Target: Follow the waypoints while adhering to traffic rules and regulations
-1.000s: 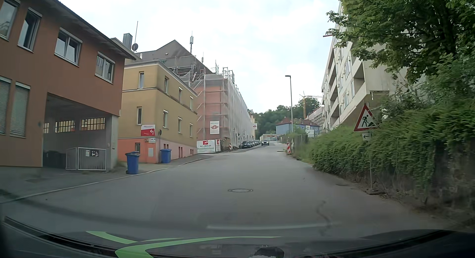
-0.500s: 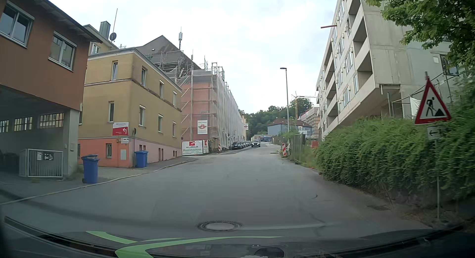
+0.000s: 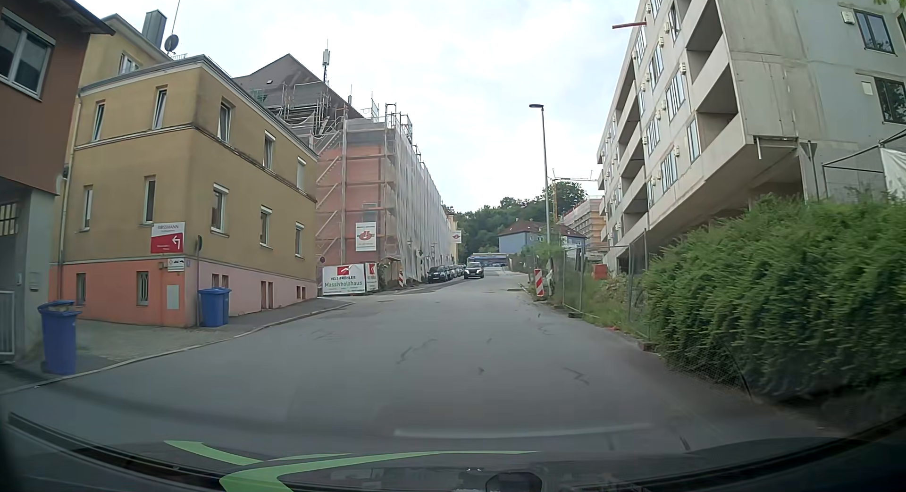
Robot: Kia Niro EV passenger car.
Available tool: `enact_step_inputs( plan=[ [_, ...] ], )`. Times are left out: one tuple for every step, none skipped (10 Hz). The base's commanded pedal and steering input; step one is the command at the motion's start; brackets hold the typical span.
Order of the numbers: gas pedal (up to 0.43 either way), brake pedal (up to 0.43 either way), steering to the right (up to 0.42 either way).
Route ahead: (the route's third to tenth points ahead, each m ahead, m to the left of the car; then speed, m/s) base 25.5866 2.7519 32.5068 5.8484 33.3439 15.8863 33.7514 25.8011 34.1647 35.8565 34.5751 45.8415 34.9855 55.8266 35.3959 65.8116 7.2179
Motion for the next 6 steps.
enact_step_inputs(
  plan=[
    [0.0,0.0,0.023],
    [0.0,0.0,0.021],
    [0.0,0.0,0.02],
    [0.0,0.0,0.019],
    [0.0,0.0,0.019],
    [0.0,0.0,0.013]
  ],
)
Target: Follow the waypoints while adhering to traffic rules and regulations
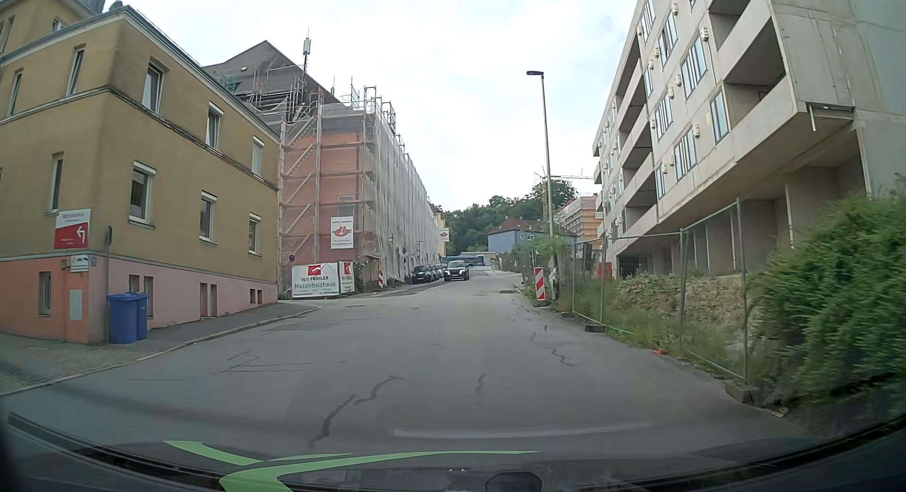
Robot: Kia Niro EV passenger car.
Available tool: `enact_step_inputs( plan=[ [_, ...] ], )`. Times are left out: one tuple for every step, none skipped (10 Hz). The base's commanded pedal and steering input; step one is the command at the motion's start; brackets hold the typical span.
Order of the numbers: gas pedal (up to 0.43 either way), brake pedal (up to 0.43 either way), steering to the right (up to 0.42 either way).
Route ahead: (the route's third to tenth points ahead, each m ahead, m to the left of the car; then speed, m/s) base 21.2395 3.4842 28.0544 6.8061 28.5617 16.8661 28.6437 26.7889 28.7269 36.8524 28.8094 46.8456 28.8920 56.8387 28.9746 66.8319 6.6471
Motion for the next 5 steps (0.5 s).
enact_step_inputs(
  plan=[
    [0.0,0.0,0.01],
    [0.0,0.0,0.01],
    [0.0,0.0,0.01],
    [0.0,0.0,0.009],
    [0.0,0.0,0.009]
  ],
)
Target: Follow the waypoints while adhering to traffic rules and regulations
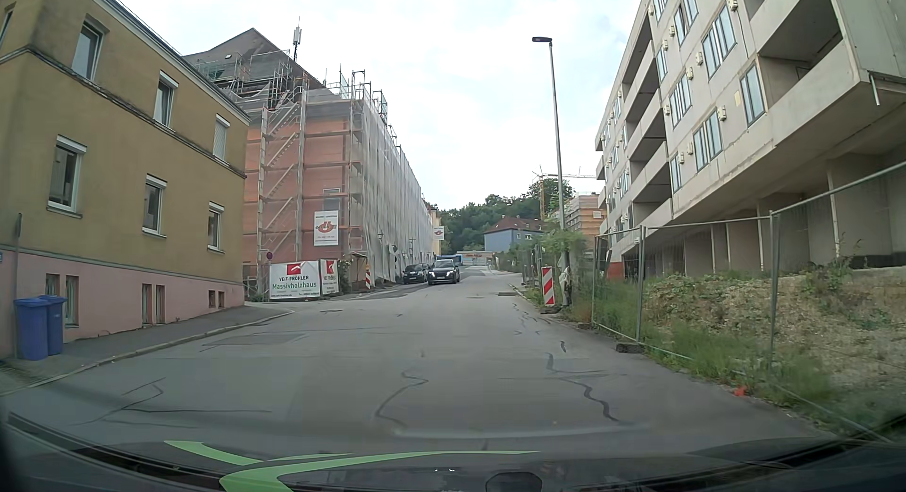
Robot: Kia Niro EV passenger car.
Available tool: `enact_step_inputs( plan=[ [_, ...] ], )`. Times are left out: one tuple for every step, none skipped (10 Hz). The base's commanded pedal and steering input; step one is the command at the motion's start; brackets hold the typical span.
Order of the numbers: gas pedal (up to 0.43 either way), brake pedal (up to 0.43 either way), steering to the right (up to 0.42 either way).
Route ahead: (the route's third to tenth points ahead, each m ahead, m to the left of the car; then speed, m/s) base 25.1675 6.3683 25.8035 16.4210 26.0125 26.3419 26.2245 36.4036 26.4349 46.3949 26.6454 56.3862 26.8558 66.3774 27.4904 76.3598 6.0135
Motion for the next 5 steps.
enact_step_inputs(
  plan=[
    [0.0,0.0,0.009],
    [0.0,0.0,0.009],
    [0.0,0.0,0.008],
    [0.0,0.0,0.007],
    [0.0,0.0,0.006]
  ],
)
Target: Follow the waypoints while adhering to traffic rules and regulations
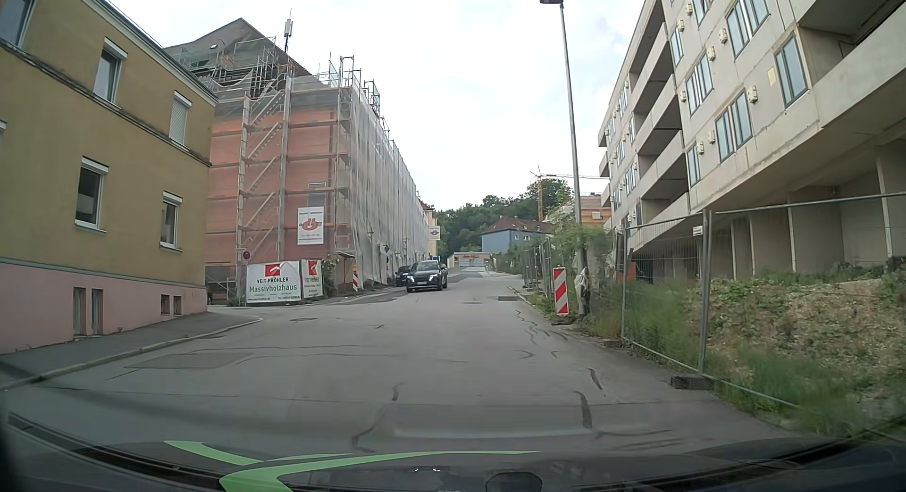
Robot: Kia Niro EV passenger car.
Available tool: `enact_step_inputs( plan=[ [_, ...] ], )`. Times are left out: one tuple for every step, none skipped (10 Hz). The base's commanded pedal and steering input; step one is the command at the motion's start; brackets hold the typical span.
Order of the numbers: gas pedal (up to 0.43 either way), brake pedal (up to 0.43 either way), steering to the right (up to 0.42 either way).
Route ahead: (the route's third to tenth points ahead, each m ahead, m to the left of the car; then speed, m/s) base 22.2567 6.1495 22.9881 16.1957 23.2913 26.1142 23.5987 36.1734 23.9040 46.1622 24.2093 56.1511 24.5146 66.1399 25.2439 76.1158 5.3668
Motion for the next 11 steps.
enact_step_inputs(
  plan=[
    [0.0,0.0,0.006],
    [0.067,0.0,0.005],
    [0.118,0.0,0.005],
    [0.118,0.0,0.005],
    [0.118,0.0,0.005],
    [0.118,0.0,0.005],
    [0.118,0.0,0.005],
    [0.118,0.0,0.005],
    [0.118,0.0,0.004],
    [0.118,0.0,0.004],
    [0.118,0.0,0.004]
  ],
)
